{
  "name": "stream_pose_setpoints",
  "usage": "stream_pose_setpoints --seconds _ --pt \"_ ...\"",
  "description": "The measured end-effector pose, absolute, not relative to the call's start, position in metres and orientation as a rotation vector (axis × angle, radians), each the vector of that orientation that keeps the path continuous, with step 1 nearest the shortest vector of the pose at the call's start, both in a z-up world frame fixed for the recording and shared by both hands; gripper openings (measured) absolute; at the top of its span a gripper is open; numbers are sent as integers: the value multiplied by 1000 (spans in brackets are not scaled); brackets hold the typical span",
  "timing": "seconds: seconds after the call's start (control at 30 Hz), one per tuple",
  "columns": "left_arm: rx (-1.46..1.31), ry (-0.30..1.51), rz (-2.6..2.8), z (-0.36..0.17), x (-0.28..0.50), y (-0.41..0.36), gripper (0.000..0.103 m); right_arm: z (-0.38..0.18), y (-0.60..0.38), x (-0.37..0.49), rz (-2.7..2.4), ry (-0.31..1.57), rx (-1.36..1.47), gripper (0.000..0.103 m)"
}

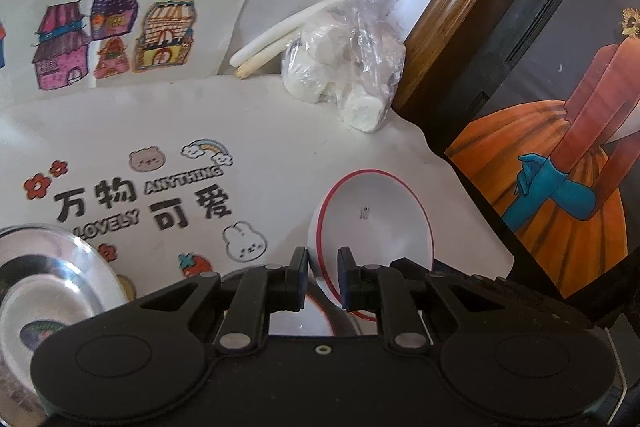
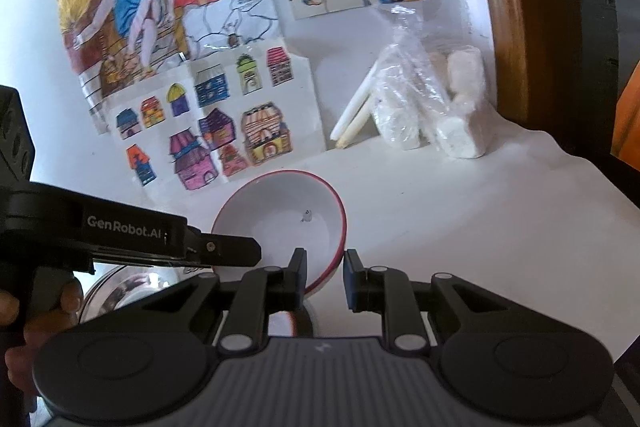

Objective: Organize plates and bowls
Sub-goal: 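Carry the second white bowl with both grippers and lower it into the bowl stack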

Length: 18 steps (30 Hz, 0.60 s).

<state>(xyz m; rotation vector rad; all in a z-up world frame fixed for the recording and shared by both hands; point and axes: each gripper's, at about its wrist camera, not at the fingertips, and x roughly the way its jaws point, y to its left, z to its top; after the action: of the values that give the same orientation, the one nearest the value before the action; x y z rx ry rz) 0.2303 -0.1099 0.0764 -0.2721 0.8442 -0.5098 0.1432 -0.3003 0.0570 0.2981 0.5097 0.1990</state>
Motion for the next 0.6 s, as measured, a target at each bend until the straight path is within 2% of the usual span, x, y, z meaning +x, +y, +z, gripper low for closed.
stream_pose_setpoints --seconds 0.6 --pt "-206 909 -506 60 202 -79 16 48 -273 124 286 608 274 22"
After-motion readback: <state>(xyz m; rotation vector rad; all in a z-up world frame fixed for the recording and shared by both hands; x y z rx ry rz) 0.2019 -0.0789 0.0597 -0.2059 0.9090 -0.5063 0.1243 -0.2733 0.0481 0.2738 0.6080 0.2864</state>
